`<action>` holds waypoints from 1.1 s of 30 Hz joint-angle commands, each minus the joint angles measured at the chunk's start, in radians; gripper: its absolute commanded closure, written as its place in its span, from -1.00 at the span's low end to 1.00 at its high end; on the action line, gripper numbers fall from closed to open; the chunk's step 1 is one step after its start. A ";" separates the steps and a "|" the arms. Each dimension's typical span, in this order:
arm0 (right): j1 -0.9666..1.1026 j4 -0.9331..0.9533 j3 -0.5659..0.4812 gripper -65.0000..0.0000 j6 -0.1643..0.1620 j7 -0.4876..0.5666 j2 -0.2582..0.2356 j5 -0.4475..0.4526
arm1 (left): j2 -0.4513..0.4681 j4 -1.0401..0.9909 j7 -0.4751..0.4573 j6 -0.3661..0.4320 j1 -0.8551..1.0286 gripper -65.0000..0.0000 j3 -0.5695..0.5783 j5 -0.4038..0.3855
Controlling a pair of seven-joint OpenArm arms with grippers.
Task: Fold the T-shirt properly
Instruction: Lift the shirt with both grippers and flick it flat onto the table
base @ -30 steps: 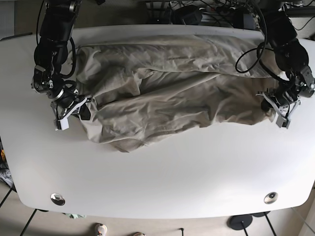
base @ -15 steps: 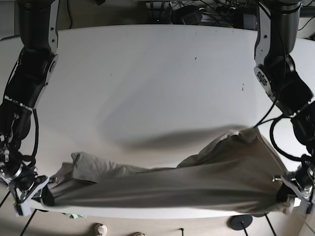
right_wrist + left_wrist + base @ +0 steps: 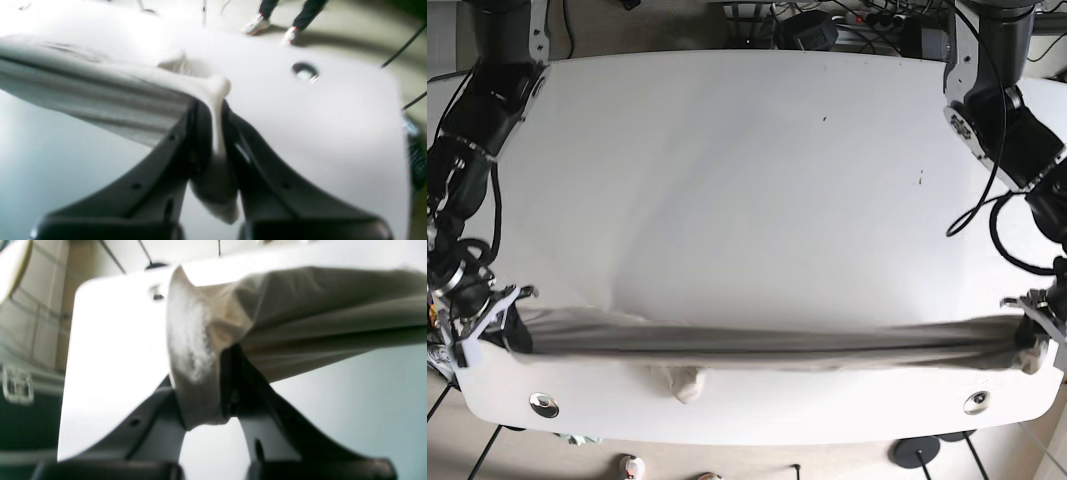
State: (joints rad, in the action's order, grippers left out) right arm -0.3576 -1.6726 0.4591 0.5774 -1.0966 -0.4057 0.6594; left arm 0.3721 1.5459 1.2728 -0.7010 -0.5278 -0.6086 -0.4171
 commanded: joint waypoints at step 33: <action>0.974 -0.288 0.102 -0.97 0.121 0.106 0.166 0.009 | 0.012 0.189 0.055 0.003 0.756 -0.13 -0.121 0.008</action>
State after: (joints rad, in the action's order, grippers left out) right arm 0.6090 -1.9415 0.5610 0.6998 -1.0061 -0.2256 0.6640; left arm 0.3599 1.7199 1.3411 -0.7002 0.2356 -0.7246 -0.3962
